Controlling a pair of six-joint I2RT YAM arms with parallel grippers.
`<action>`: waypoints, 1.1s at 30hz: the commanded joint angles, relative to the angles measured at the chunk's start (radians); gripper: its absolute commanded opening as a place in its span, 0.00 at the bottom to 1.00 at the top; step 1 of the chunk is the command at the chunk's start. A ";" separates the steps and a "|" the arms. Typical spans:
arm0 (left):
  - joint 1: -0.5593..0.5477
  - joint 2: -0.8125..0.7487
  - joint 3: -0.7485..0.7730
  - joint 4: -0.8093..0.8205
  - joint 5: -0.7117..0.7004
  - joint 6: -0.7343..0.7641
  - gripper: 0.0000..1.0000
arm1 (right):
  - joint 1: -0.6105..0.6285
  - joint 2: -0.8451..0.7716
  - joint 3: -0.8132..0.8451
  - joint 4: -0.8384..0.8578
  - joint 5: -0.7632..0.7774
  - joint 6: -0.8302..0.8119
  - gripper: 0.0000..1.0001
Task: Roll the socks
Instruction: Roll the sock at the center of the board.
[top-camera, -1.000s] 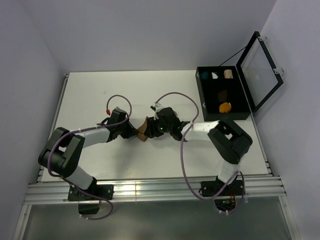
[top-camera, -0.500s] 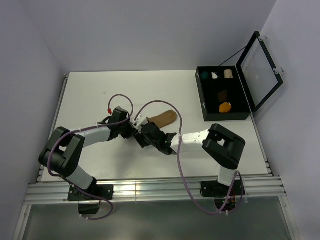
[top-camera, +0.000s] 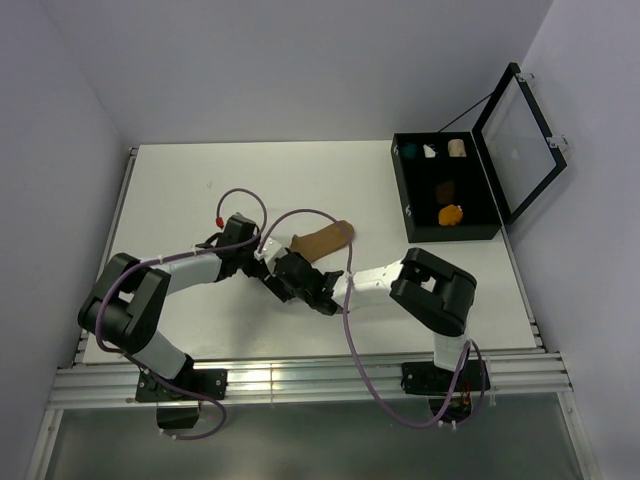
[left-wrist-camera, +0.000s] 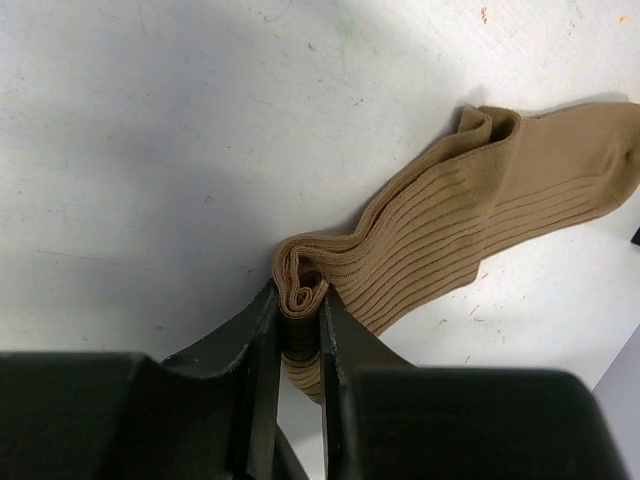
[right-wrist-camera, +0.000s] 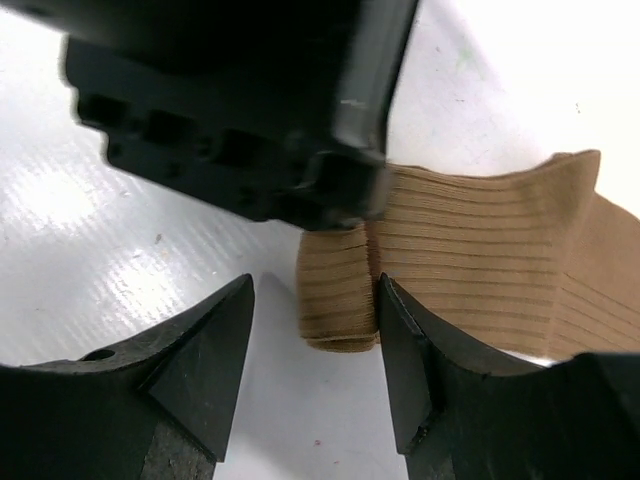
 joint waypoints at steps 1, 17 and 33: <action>-0.009 0.025 0.010 -0.052 0.003 0.008 0.16 | 0.033 0.018 0.044 0.025 0.042 -0.018 0.59; -0.012 0.014 0.003 -0.049 0.000 -0.012 0.15 | 0.055 0.060 0.047 -0.028 0.133 0.018 0.08; -0.012 -0.121 -0.078 0.023 -0.042 -0.125 0.38 | -0.216 -0.037 -0.108 0.112 -0.551 0.408 0.00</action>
